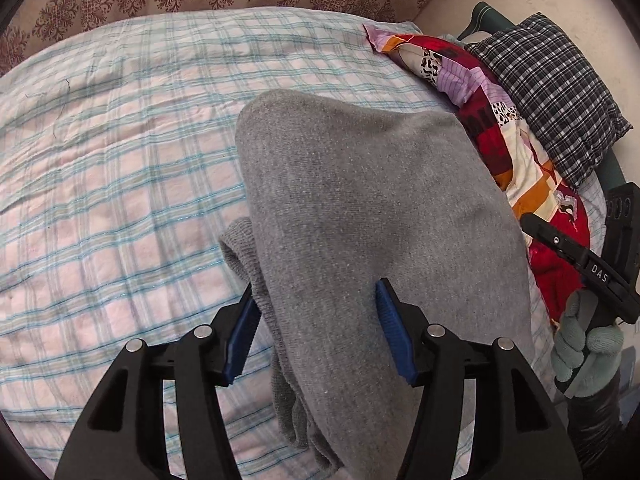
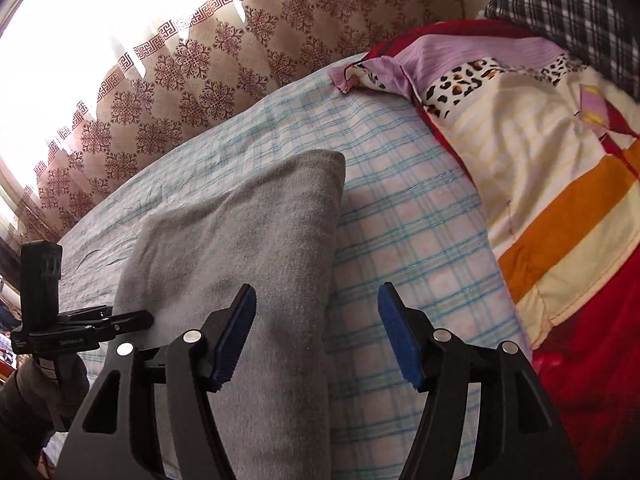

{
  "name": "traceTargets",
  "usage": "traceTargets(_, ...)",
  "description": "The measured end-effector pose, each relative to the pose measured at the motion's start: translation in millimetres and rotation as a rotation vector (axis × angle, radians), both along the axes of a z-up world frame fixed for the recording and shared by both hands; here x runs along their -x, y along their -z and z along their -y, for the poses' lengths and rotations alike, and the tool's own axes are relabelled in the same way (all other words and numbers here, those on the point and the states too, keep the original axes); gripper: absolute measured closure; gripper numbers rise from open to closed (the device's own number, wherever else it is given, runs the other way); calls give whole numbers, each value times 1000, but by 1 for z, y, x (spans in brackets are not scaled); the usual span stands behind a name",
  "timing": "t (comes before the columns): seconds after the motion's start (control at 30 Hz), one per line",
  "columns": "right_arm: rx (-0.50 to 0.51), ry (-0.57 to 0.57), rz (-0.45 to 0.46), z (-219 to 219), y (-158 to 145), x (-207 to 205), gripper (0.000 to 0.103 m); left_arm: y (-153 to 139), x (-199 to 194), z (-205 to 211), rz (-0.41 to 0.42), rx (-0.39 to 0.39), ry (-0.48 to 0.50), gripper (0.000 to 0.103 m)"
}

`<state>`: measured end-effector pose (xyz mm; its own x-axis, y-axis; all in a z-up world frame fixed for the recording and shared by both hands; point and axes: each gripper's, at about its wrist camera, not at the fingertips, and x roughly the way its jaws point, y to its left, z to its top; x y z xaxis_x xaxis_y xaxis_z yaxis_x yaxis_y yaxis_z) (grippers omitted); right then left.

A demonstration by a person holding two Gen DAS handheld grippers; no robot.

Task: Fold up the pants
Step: 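Open both tools and release the folded pants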

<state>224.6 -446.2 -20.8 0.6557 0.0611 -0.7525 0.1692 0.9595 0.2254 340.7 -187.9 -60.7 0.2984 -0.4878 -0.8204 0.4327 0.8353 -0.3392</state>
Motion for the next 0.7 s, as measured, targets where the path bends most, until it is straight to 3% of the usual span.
traceTargets(0.1, 118, -12, 8, -21, -7, 29, 39, -19, 28, 1, 111, -87, 34, 44)
traceTargets(0.27, 190, -51, -38, -49, 3, 64, 39, -38, 85, 5, 244, -182, 112, 44)
traceTargets(0.43, 182, -36, -125, -52, 29, 71, 39, -14, 115, 9, 233, -266, 161, 44)
traceTargets(0.7, 119, 2, -167, -41, 51, 70, 30, 11, 113, 6, 220, -291, 116, 33)
